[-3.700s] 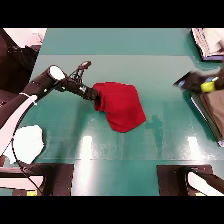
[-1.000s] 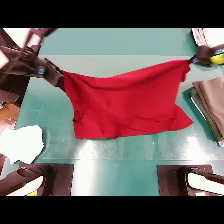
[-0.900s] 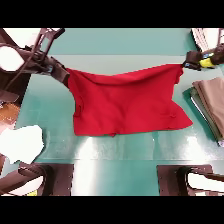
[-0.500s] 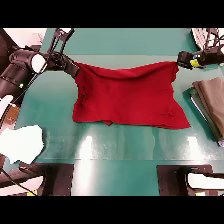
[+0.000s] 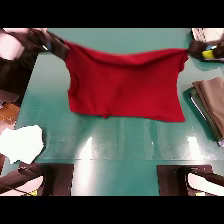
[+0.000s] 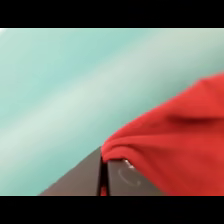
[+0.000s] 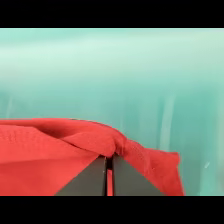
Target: Fold the shirts.
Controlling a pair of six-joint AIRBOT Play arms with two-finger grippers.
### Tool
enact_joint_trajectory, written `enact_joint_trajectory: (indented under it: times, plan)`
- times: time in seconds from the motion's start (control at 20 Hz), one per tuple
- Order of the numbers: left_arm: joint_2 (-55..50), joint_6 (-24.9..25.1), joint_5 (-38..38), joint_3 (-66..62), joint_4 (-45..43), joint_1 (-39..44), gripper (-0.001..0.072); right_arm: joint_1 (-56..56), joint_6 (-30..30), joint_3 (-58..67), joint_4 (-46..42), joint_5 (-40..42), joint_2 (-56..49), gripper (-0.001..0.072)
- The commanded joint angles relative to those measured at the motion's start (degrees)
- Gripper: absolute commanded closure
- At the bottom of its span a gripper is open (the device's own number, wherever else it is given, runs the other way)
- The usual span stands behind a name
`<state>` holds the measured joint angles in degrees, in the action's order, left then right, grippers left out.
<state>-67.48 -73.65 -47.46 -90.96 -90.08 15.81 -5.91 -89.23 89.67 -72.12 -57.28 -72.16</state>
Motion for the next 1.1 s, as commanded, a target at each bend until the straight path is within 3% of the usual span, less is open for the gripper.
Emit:
enact_joint_trajectory:
  times: [0.0, 0.3, 0.6, 0.8, 0.95, 1.05]
  plan:
    - [8.1, -0.1, -1.1, -9.2, -0.1, 0.0, 0.0681, 1.7, 1.3, 0.0, 0.0, 2.1, 11.3, 0.0697]
    - [20.1, -1.9, -1.0, -19.5, 4.5, 0.0, 0.0681, 8.2, 1.9, 0.0, 0.1, 3.5, 30.2, 0.0697]
    - [24.3, -3.0, -2.4, -23.8, 15.3, 0.0, 0.0681, 15.1, 1.9, 0.0, 0.0, -0.8, 40.0, 0.0697]
    - [21.4, -3.7, -10.4, -23.7, 12.9, 0.0, 0.0681, 18.9, 1.9, 0.1, 1.4, -10.8, 36.7, 0.0698]
    - [13.0, -4.4, -23.3, -23.0, 7.4, 0.0, 0.0681, 16.2, 1.9, 0.0, 2.7, -21.8, 27.2, 0.0698]
    - [6.5, -4.4, -26.7, -18.3, 5.0, 0.0, 0.0681, 12.3, 1.9, 0.0, 1.8, -26.5, 19.3, 0.0698]
